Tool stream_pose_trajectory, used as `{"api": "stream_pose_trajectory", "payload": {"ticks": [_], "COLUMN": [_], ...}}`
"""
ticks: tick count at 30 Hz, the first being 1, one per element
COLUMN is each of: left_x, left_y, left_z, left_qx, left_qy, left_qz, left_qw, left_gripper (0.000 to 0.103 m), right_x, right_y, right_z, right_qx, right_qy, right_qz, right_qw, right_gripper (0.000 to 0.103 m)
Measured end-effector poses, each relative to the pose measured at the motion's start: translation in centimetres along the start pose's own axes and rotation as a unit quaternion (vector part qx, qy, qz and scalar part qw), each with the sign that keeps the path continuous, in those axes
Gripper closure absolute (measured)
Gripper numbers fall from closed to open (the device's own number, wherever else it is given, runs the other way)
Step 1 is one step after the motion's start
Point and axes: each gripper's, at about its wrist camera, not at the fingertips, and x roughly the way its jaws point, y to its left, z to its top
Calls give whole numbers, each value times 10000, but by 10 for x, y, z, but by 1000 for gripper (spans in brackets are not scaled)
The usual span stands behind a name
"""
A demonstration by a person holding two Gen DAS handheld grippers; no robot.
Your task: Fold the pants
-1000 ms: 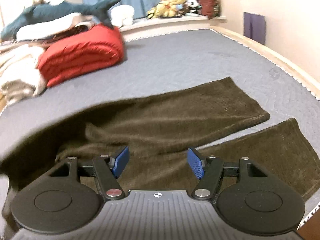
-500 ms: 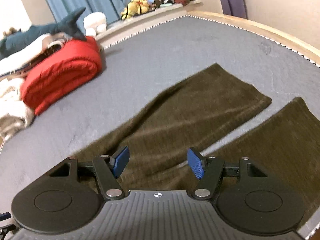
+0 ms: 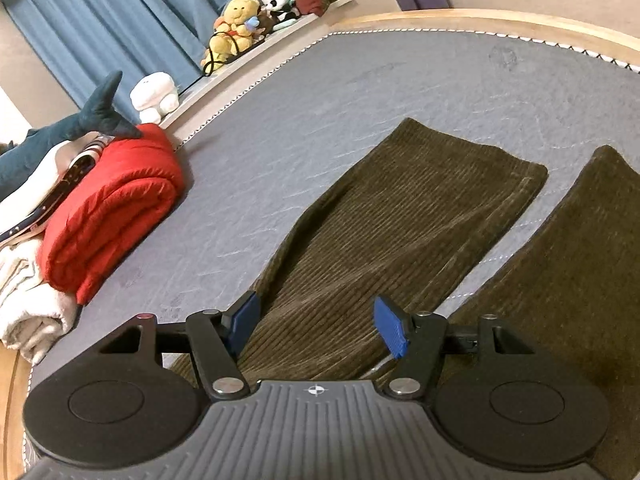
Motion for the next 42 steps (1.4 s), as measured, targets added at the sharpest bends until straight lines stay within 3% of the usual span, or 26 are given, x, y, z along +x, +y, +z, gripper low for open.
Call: {"api": "stream_pose_trajectory", "payload": {"ticks": [3, 6, 7, 9, 10, 12, 13, 14, 16, 18, 21, 25, 30, 32, 35, 37, 39, 41, 42], "left_x": [-48, -102, -111, -112, -109, -102, -102, -103, -103, -100, -91, -84, -72, -62, -41, -32, -34, -32, -31], "left_y": [31, 43, 43, 29, 16, -2, -1, 7, 32, 51, 50, 6, -54, -66, -76, -85, -89, -85, -81], "left_z": [5, -8, -16, -37, -47, -62, -65, -65, -61, -54, -37, -10, 13, 17, 17, 13, 12, 14, 16], "left_qx": [-608, -663, -602, -386, -153, 235, 187, -40, -710, -1229, -1478, -1286, -810, -693, -600, -394, -155, -143, -176], "left_qy": [-625, -1238, -1215, -721, -514, -164, -166, -269, -585, -867, -990, -958, -566, -372, 70, 213, 73, 71, 93], "left_qz": [-600, -1584, -2067, -3022, -3201, -3227, -3211, -3158, -3030, -2785, -2560, -2588, -2699, -2606, -2730, -2815, -2765, -2747, -2647], "left_qw": [9944, 9773, 9690, 9497, 9459, 9461, 9467, 9484, 9485, 9486, 9502, 9525, 9578, 9622, 9601, 9585, 9609, 9614, 9641], "left_gripper": [96, 96, 96, 96, 93, 91, 88, 83, 62, 61, 61, 61, 61, 61, 61, 59, 59, 77, 95], "right_x": [3, -1, -3, -6, -6, -5, -3, -1, 4, 6, 9, 23, 49, 58, 61, 54, 40, 17, 3], "right_y": [-6, -16, -21, -33, -41, -58, -65, -71, -84, -95, -113, -139, -160, -166, -169, -171, -167, -161, -159], "right_z": [5, 17, 20, 26, 29, 33, 35, 36, 37, 40, 42, 39, 30, 27, 31, 38, 46, 56, 60], "right_qx": [-9, -115, -132, -115, -65, 101, 190, 275, 423, 576, 923, 1391, 1724, 1881, 1854, 1830, 1721, 1518, 1440], "right_qy": [56, 68, 55, 69, 82, 132, 147, 156, 142, 93, -32, 21, 69, 40, -14, -94, -243, -468, -608], "right_qz": [27, 211, 268, 339, 346, 275, 205, 106, -140, -443, -829, -973, -819, -731, -650, -456, -318, -62, 32], "right_qw": [10000, 9997, 9995, 9993, 9993, 9995, 9995, 9994, 9989, 9973, 9923, 9855, 9816, 9794, 9805, 9820, 9843, 9873, 9877], "right_gripper": [37, 37, 37, 37, 37, 37, 37, 37, 37, 37, 37, 39, 47, 53, 92, 97, 97, 98, 98]}}
